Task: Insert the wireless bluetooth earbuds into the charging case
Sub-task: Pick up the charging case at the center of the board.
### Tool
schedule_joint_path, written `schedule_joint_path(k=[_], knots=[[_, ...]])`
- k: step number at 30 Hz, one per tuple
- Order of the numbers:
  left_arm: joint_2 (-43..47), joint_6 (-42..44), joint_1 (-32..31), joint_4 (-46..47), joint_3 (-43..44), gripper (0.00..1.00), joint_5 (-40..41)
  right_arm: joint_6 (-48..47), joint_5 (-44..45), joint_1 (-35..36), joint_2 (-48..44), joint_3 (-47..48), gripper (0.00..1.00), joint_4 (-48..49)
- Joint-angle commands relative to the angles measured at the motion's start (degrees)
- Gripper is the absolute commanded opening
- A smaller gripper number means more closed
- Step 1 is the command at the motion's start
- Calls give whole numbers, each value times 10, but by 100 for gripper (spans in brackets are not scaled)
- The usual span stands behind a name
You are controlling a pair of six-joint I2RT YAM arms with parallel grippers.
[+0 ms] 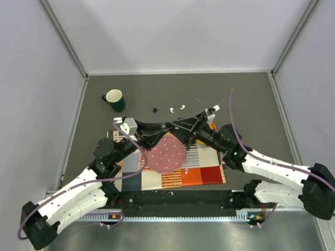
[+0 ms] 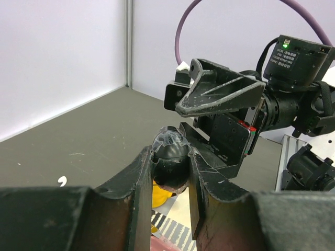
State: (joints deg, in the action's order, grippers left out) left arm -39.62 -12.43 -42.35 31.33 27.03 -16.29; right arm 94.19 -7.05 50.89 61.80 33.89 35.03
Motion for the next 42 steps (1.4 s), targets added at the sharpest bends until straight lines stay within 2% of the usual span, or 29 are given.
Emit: schedule_joint_path(k=[1,11,13,15,17,21,24,28,32,33,35,37,39,42], knots=[[7,7,0,39,-5,0,6,27,12,7,9,-9,58,73],[-2,2,0,44,-3,0,-11,38,8,6,24,-16,55,106],[-3,2,0,45,-3,0,-14,41,12,7,24,-22,48,115],[-3,2,0,46,-3,0,-15,41,11,7,25,-22,45,122],[-5,1,0,47,-3,0,-18,41,8,6,27,-21,45,123],[-10,-1,1,52,-3,0,-32,42,4,6,34,-20,56,132],[-13,-3,0,54,-2,0,-34,45,1,6,39,-20,60,142],[-13,-1,0,52,-2,0,-31,52,-4,6,49,-21,57,159],[-11,0,0,53,-4,0,-32,54,-1,7,50,-25,47,167],[-10,0,0,51,-3,0,-34,55,1,6,50,-26,38,168],[-11,0,0,47,-2,0,-40,51,3,6,51,-28,26,178],[-11,-2,0,44,-2,0,-48,45,2,7,53,-27,20,183],[-13,-7,1,36,2,5,-48,35,-2,6,52,-22,12,185],[-14,-8,1,3,15,15,-50,16,-9,7,51,-10,9,168]])
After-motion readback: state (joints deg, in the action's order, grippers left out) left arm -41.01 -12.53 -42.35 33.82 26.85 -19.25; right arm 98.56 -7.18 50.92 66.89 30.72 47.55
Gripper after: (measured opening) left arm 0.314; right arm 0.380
